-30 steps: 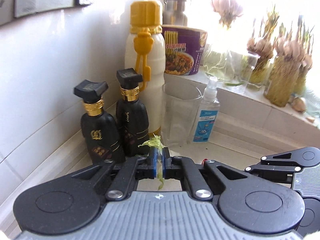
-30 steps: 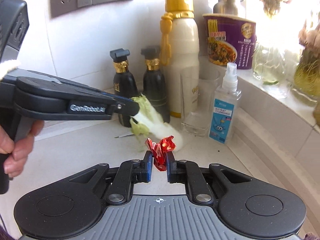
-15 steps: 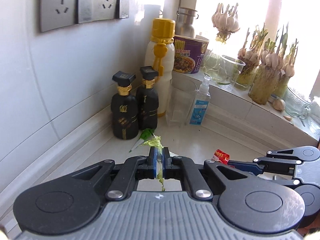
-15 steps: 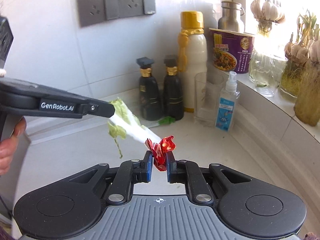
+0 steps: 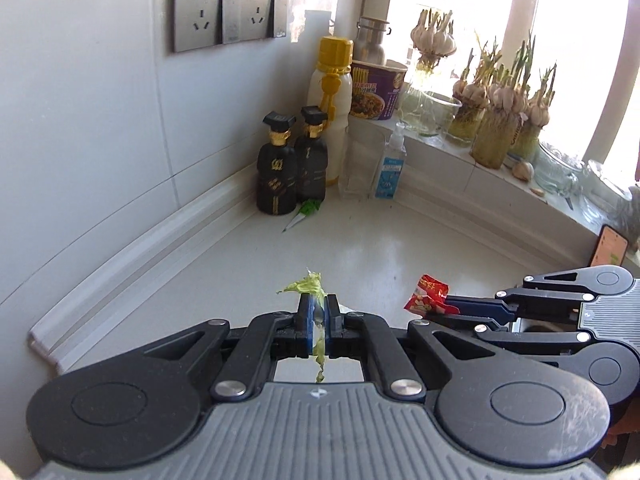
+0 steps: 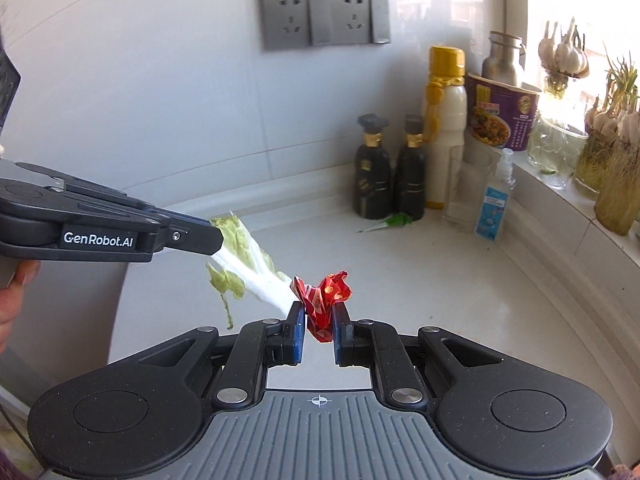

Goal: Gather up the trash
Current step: 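Carry the cabbage stalk and red wrapper with both tools over the bin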

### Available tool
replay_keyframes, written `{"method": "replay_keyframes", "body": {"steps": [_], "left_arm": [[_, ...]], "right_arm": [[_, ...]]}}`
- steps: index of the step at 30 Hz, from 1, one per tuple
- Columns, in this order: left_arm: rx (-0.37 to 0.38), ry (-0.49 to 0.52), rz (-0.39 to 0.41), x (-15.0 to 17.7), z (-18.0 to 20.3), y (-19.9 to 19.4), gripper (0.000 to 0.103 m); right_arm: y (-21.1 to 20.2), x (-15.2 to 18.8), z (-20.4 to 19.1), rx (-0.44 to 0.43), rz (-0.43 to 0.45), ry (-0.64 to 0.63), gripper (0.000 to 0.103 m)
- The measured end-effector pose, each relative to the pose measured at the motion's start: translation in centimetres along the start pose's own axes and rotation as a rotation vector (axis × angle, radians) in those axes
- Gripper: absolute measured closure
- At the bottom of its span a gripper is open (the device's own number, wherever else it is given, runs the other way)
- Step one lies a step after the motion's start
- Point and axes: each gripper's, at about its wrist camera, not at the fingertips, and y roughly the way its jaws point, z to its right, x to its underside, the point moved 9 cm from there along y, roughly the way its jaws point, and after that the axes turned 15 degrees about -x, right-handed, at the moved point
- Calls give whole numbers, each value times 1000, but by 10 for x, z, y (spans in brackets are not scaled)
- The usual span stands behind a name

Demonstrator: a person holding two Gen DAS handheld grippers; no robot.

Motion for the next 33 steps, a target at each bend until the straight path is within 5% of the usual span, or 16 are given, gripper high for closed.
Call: {"method": "replay_keyframes", "body": {"steps": [17, 33], "left_arm": [[-35, -85, -17, 64, -53, -60, 99], [-169, -275, -107, 142, -146, -86, 99]], "right_arm": [[-7, 26, -103, -95, -29, -29, 90], [43, 65, -204, -263, -156, -111, 90]]}}
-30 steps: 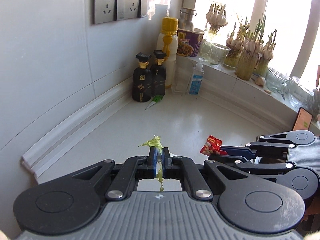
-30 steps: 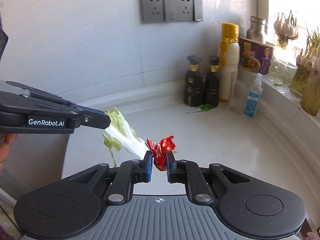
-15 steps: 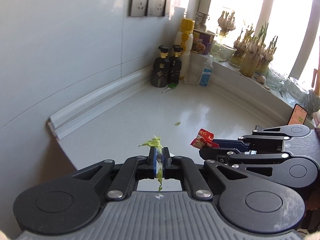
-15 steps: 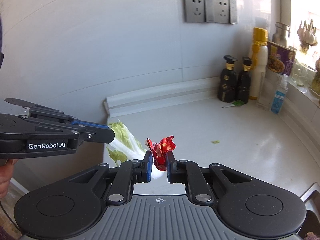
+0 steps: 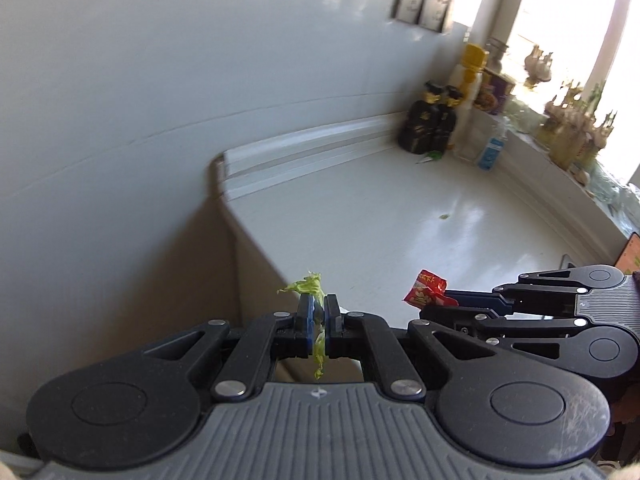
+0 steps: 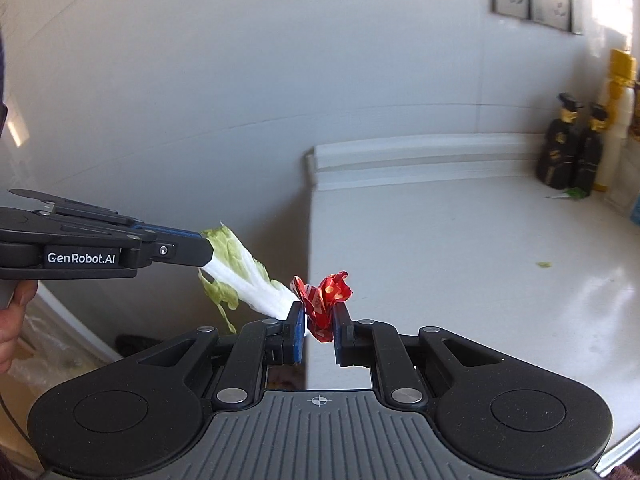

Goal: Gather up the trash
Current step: 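Carry the cabbage stalk and red wrapper with both tools over the bin, then open both tools to drop the cabbage stalk and red wrapper into the bin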

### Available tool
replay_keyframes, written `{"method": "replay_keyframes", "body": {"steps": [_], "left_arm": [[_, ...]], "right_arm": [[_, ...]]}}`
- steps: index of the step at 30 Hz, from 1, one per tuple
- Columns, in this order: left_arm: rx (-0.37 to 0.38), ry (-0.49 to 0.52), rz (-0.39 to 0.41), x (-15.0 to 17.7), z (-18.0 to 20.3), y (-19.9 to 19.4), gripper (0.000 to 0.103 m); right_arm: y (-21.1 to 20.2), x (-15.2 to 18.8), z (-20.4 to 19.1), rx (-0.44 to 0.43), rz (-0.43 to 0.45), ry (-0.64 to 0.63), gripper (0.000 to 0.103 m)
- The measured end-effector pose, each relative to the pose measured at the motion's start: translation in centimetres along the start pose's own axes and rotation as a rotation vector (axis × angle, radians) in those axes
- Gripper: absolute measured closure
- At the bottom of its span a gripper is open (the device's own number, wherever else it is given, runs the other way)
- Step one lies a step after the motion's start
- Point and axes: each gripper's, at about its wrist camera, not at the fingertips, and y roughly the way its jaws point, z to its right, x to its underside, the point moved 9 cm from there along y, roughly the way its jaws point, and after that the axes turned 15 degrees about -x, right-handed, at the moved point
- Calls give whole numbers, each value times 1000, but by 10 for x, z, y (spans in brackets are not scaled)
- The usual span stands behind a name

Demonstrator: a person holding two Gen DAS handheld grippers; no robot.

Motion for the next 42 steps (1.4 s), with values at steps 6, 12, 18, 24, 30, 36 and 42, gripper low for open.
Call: {"method": "replay_keyframes", "body": {"steps": [6, 12, 18, 24, 30, 36, 42], "left_arm": [[-79, -46, -53, 30, -34, 21, 99], [-167, -55, -116, 63, -56, 53, 99], [-196, -95, -177, 89, -75, 80, 98], [-199, -122, -200, 99, -85, 99, 98], [-206, -172, -238, 109, -92, 110, 98], [-198, -210, -259, 119, -94, 111, 98], [-198, -227, -285, 120, -95, 120, 78]], "right_arm": [[44, 7, -32, -53, -70, -55, 90], [93, 13, -50, -85, -155, -96, 89], [135, 20, -47, -94, -231, -96, 88], [165, 22, -44, -100, -289, -115, 87], [169, 23, -50, -110, -309, -130, 87], [163, 19, -55, -124, -302, -130, 83], [160, 13, -57, -158, -305, -97, 60]]}}
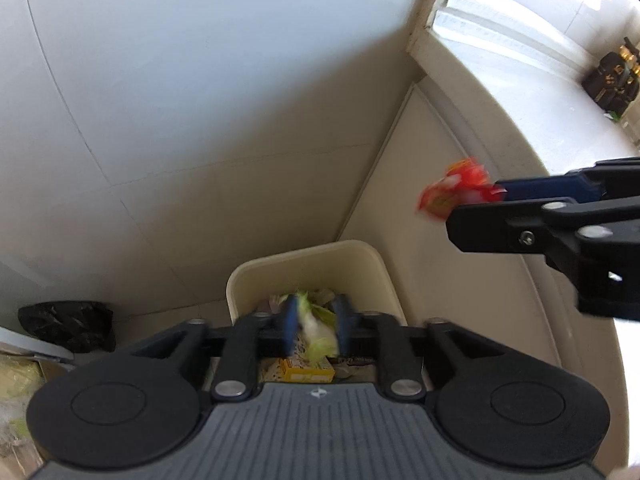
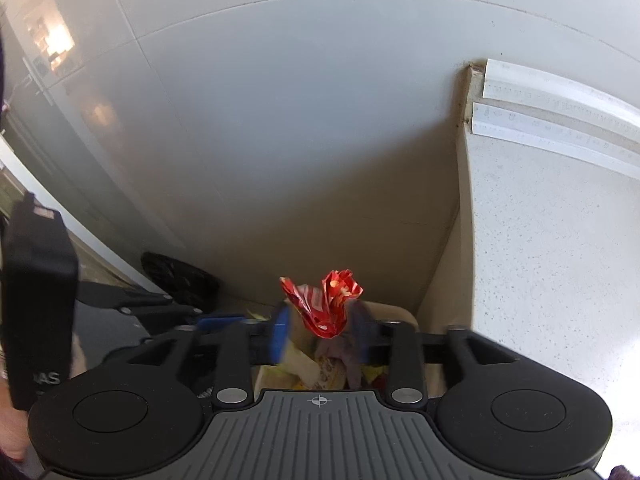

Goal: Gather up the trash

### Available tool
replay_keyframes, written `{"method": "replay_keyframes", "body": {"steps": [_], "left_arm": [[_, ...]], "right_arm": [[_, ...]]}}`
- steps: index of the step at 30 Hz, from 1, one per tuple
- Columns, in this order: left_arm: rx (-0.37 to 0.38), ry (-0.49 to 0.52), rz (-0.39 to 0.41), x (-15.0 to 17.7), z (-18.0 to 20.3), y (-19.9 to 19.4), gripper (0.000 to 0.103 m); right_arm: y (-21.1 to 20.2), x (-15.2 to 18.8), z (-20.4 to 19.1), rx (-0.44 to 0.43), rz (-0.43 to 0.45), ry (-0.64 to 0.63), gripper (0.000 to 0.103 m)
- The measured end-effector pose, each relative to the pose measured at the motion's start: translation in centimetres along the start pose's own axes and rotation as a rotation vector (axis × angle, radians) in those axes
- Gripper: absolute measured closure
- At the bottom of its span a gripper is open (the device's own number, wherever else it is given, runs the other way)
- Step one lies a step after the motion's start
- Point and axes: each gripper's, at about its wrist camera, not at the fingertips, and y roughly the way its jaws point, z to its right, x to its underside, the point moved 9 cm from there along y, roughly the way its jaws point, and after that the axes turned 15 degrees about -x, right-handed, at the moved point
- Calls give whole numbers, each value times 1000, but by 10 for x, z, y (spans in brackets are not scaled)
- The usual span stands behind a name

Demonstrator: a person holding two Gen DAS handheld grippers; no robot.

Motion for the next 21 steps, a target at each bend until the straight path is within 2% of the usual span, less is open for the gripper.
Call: {"method": "replay_keyframes", "body": {"steps": [3, 7, 13, 18, 20, 21], "left_arm": [[-1, -6, -7, 4, -3, -1, 77], [-2, -10, -19, 9, -6, -2, 75], [0, -12, -15, 7, -4, -6, 66], [2, -18, 3, -1, 3, -8, 49], [3, -24, 12, 0, 2, -17, 44], [4, -27, 14, 1, 1, -22, 40]], "right_arm": [[-2, -1, -4, -28, 0, 3, 58], [-1, -6, -3, -20, -4, -2, 58], [11, -15, 11, -19, 4, 10, 58], [0, -14, 9, -9, 28, 16, 57], [-11, -11, 7, -4, 46, 16, 51], [-17, -10, 5, 2, 58, 17, 44]]}}
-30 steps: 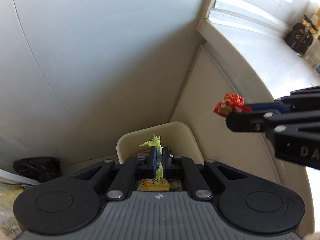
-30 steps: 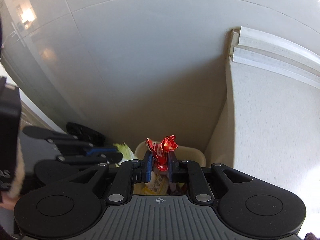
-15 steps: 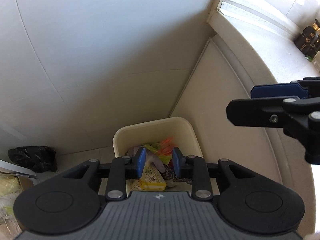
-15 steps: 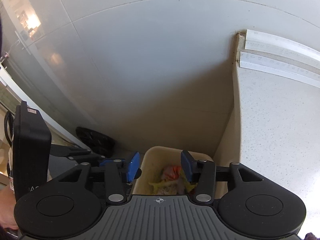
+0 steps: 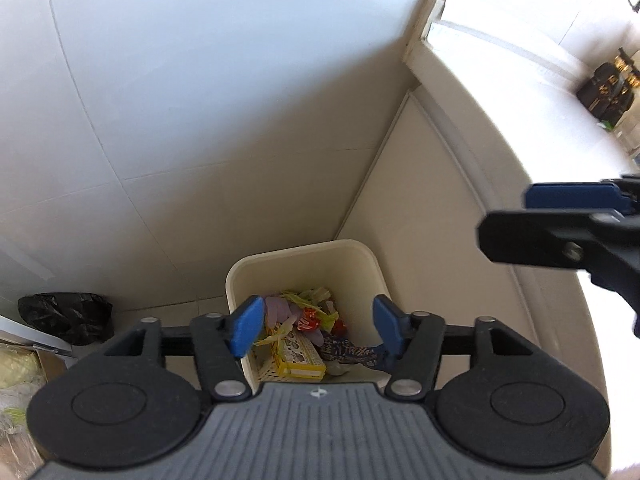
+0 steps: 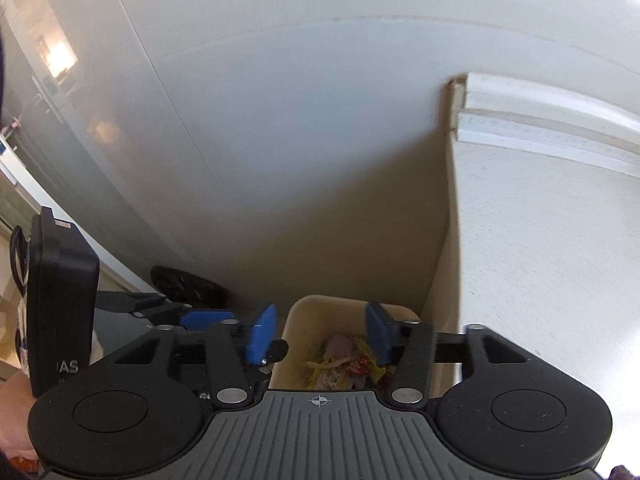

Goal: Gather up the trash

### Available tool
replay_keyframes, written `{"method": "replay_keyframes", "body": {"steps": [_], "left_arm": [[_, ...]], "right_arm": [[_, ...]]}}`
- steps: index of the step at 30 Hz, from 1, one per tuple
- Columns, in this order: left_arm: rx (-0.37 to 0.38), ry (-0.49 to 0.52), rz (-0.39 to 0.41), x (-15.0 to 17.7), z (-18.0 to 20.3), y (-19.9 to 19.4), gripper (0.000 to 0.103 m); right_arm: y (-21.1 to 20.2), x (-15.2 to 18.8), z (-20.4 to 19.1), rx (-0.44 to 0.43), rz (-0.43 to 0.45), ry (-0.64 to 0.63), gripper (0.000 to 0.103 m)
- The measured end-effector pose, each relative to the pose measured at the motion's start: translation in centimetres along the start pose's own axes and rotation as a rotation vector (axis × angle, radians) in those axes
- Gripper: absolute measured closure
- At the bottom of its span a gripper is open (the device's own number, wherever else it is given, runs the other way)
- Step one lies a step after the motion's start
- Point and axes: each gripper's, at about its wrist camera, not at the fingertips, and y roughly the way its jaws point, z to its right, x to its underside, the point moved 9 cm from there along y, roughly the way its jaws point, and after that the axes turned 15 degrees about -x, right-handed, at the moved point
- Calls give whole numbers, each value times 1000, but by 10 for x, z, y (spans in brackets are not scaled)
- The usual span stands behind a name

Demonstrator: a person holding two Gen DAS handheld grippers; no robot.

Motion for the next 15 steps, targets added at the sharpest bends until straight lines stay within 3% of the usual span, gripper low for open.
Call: {"method": "replay_keyframes", "body": {"steps": [6, 9, 15], "left_arm": [[13, -31, 10, 9, 0, -38, 15], [-3, -28, 53, 16, 3, -68, 4], [-7, -10, 70, 32, 15, -118, 1]], "right_arm": [[-57, 12, -9, 85, 105, 25, 31], [-91, 23, -15, 140, 176, 63, 19], [-146, 50, -27, 258, 247, 130, 12]]}}
